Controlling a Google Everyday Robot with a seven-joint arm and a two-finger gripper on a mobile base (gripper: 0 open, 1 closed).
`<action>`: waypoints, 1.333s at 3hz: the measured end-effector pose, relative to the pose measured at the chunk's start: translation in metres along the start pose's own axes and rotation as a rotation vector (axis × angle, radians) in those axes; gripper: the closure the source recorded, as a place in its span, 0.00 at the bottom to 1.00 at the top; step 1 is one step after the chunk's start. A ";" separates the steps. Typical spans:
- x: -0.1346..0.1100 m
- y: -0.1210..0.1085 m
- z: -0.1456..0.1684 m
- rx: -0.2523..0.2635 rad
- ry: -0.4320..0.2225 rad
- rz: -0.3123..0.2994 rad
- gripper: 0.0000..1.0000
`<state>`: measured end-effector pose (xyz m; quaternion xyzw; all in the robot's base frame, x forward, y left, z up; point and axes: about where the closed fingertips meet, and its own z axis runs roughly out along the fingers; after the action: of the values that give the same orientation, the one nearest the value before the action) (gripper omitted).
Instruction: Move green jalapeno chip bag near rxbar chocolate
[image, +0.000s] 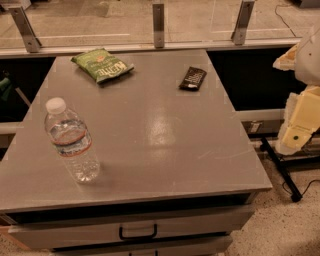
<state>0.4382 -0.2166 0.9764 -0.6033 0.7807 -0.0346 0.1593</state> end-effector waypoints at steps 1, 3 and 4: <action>0.000 0.000 0.000 0.000 0.000 0.000 0.00; -0.085 -0.066 0.027 0.116 -0.232 -0.126 0.00; -0.157 -0.093 0.034 0.158 -0.386 -0.221 0.00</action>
Offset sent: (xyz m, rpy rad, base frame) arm 0.1042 0.0695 0.0065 0.1880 -0.2380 0.1668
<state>0.5687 -0.0876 0.9998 -0.6662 0.6598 0.0032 0.3475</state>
